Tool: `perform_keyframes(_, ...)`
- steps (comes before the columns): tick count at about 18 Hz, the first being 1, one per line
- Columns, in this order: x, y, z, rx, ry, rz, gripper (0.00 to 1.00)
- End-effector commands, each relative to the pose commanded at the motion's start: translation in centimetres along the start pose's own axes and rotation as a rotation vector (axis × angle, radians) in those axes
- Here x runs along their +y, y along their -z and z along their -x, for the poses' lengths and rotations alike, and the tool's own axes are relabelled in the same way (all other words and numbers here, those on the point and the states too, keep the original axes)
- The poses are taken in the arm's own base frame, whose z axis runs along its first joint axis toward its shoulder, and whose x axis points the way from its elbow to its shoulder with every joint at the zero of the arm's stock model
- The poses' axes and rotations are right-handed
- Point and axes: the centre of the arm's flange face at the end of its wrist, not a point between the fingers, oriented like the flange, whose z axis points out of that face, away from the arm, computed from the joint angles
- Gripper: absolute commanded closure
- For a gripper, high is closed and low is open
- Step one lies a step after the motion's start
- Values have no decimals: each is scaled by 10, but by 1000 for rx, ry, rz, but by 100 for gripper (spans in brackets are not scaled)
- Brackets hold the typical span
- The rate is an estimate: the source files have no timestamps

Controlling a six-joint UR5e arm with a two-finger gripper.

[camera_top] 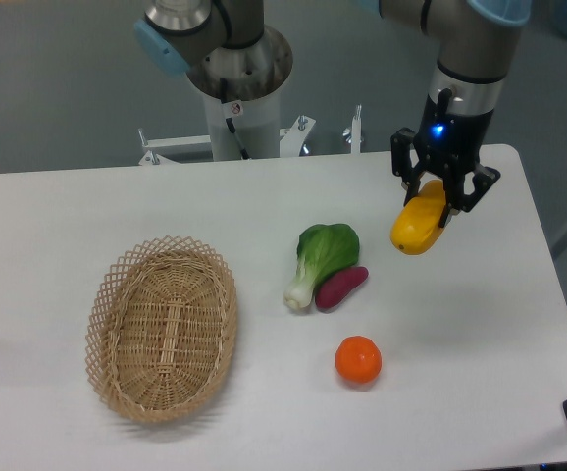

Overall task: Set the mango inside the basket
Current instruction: 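Hold the yellow mango in the gripper above the table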

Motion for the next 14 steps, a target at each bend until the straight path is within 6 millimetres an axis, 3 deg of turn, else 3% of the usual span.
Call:
perform_keyframes(7, 2, -1, -2, 7, 9, -1, 49)
perform_keyframes(12, -5, 4, -17, 5, 47, -3, 49)
perform_keyframes(14, -22, -1, -28, 16, 64, -6, 49)
